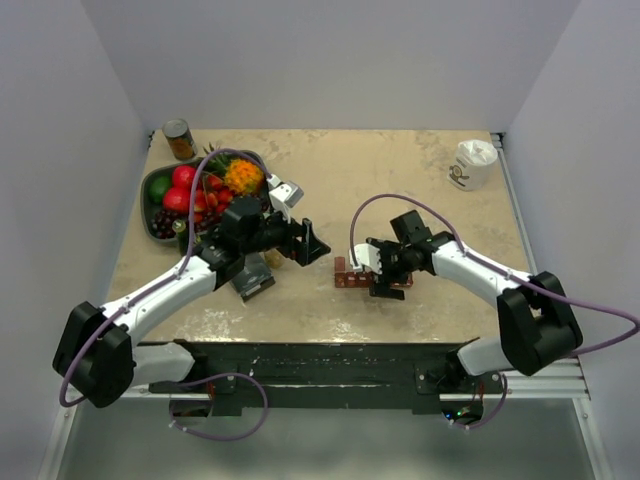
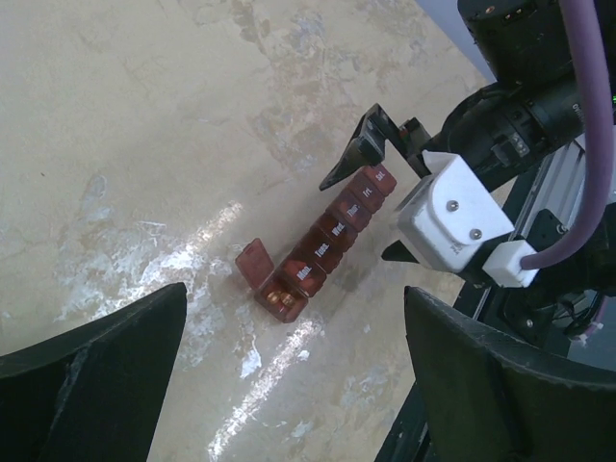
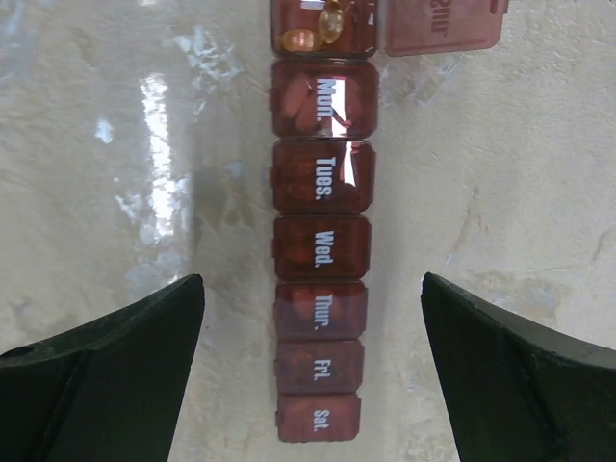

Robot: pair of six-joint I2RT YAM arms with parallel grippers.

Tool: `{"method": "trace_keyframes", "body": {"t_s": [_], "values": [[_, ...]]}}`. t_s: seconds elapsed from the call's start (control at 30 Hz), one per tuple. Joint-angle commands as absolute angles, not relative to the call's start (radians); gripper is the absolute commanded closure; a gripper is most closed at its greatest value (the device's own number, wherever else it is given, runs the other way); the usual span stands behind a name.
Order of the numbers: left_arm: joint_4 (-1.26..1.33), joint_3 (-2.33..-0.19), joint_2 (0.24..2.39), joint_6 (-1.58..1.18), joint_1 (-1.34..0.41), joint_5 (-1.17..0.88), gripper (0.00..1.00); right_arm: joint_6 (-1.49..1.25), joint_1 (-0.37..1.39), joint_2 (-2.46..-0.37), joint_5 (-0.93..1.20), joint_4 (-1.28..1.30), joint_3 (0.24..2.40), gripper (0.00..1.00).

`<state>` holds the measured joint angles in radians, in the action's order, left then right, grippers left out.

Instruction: Sort the pills into containers

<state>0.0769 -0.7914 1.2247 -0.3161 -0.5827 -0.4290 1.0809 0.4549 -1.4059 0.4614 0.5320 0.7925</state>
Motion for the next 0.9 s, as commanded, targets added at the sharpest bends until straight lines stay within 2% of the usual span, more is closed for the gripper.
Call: {"method": "trace_keyframes", "body": {"t_s": [0.0, 0.07, 0.1, 0.17, 0.23, 0.3, 0.4, 0.6, 0.87], "values": [[0.167, -0.784, 1.256, -0.371, -0.577, -0.436, 0.02, 1.045, 0.474, -1.443, 0.399, 0.407, 0.776, 0.06], [0.166, -0.787, 1.269, -0.382, -0.577, -0.404, 0.02, 1.037, 0.479, -1.445, 0.39, 0.382, 0.756, 0.12], [0.167, -0.787, 1.273, -0.396, -0.578, -0.37, 0.06, 1.035, 0.479, -1.445, 0.388, 0.377, 0.752, 0.15], [0.173, -0.793, 1.298, -0.411, -0.578, -0.345, 0.11, 1.035, 0.479, -1.448, 0.39, 0.379, 0.749, 0.26], [0.178, -0.807, 1.324, -0.422, -0.577, -0.325, 0.21, 1.034, 0.479, -1.463, 0.387, 0.382, 0.755, 0.4], [0.184, -0.83, 1.373, -0.436, -0.577, -0.324, 0.29, 1.032, 0.48, -1.485, 0.379, 0.382, 0.759, 0.48], [0.18, -0.871, 1.451, -0.437, -0.577, -0.315, 0.35, 1.028, 0.48, -1.496, 0.364, 0.377, 0.765, 0.5], [0.166, -0.943, 1.575, -0.416, -0.577, -0.31, 0.4, 1.031, 0.48, -1.494, 0.345, 0.362, 0.753, 0.5], [0.166, -0.985, 1.698, -0.403, -0.577, -0.328, 0.46, 1.025, 0.482, -1.491, 0.339, 0.353, 0.749, 0.6]]}}
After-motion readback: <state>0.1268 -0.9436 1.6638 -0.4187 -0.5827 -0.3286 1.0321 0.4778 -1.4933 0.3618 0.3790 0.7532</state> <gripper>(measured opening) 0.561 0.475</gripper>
